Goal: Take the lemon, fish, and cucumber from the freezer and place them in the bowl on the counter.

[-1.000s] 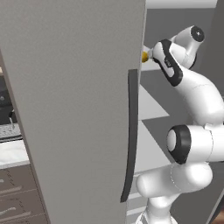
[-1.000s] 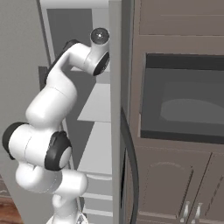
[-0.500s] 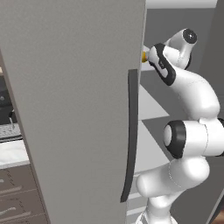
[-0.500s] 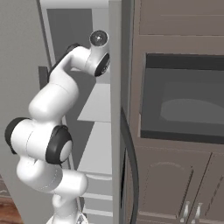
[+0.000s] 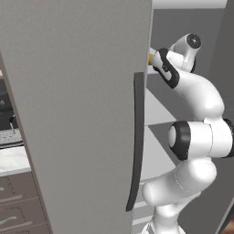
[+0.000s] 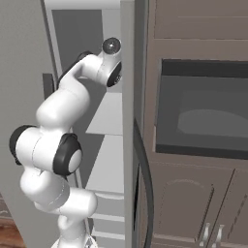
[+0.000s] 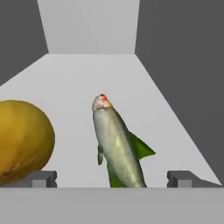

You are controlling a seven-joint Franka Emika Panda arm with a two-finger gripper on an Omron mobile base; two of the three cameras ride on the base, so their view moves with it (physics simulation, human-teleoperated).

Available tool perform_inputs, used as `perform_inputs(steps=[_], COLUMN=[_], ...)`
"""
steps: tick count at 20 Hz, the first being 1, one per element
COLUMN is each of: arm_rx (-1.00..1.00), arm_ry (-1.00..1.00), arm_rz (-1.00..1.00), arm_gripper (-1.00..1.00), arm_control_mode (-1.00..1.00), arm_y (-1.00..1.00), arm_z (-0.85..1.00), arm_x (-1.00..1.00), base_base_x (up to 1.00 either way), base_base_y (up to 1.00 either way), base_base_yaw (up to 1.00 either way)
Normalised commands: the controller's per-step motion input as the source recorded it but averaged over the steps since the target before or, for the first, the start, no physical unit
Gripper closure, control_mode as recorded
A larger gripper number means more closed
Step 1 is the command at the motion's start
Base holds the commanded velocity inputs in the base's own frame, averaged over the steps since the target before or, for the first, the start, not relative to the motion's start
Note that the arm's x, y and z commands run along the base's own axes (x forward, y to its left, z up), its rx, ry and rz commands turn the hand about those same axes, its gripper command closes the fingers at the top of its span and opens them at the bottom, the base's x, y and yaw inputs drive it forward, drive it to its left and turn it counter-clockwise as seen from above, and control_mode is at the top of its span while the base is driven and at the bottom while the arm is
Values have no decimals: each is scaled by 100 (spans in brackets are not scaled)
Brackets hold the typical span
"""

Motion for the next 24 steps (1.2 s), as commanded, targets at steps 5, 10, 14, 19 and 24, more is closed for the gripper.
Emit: perform_inputs(steps=[5, 10, 14, 19, 24], arm_rx=[0, 0, 0, 0, 0], arm_ry=[5, 4, 5, 3, 4], arm_rz=[0, 0, 0, 0, 0], arm_gripper=[-100, -100, -100, -100, -100], arm_control_mode=[-100, -100, -100, -100, -100], arm_y=[-5, -6, -6, -13, -11], arm_z=[0, 0, -2, -13, -32], arm_x=[29, 27, 26, 15, 0], base_base_x=[0, 0, 0, 0, 0], base_base_y=[0, 0, 0, 0, 0], base_base_yaw=[0, 0, 0, 0, 0])
